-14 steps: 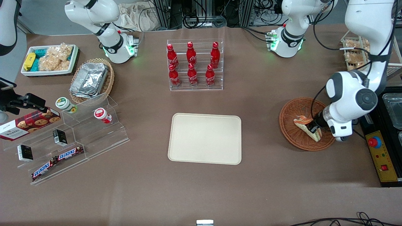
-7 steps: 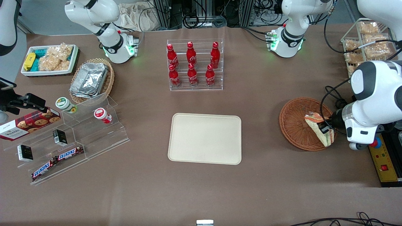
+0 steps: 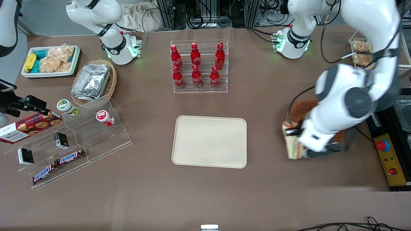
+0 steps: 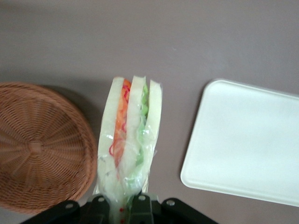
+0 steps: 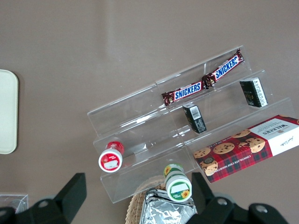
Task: Place sandwich from basket to tray
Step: 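Carry the sandwich toward the cream tray and lower it onto it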
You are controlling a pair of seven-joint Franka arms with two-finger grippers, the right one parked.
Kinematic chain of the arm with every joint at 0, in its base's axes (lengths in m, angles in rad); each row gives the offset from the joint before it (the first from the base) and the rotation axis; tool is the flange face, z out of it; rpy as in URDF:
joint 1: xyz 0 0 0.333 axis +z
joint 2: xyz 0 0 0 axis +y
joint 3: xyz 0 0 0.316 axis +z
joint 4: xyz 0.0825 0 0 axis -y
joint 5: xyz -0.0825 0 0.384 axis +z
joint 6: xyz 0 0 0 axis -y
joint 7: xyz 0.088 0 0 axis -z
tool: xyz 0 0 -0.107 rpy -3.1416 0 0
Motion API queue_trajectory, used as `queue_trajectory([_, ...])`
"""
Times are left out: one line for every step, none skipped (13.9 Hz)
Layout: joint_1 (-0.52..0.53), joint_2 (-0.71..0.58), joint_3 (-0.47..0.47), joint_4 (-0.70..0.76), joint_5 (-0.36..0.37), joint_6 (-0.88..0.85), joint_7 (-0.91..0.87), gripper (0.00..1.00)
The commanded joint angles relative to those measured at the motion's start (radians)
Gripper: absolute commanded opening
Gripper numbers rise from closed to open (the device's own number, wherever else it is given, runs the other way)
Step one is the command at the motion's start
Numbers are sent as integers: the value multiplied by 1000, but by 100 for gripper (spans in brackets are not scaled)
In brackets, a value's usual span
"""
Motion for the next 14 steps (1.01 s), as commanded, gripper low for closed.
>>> queue_trajectory([-94, 129, 2, 96, 81, -16, -60, 0])
queue_trajectory([-118, 159, 2, 118, 81, -6, -69, 0])
queue_trajectory([-141, 190, 2, 138, 80, 17, -68, 0])
queue_trajectory([-148, 219, 1, 145, 77, 46, -62, 0])
queue_trajectory([-148, 248, -4, 146, 67, 95, -62, 0])
queue_trajectory([-158, 276, -16, 146, 67, 149, -65, 0])
queue_trajectory([-177, 301, -16, 147, 66, 184, -68, 0])
queue_trajectory([-183, 328, -16, 152, 66, 220, -76, 0])
queue_trajectory([-185, 347, -16, 152, 66, 253, -76, 0])
queue_trajectory([-192, 360, -16, 152, 66, 273, -77, 0])
queue_trajectory([-198, 368, -16, 152, 67, 280, -77, 0])
queue_trajectory([-198, 377, -16, 152, 66, 280, -79, 0])
queue_trajectory([-198, 379, -16, 150, 66, 280, -80, 0])
queue_trajectory([-198, 379, -16, 149, 66, 280, -80, 0])
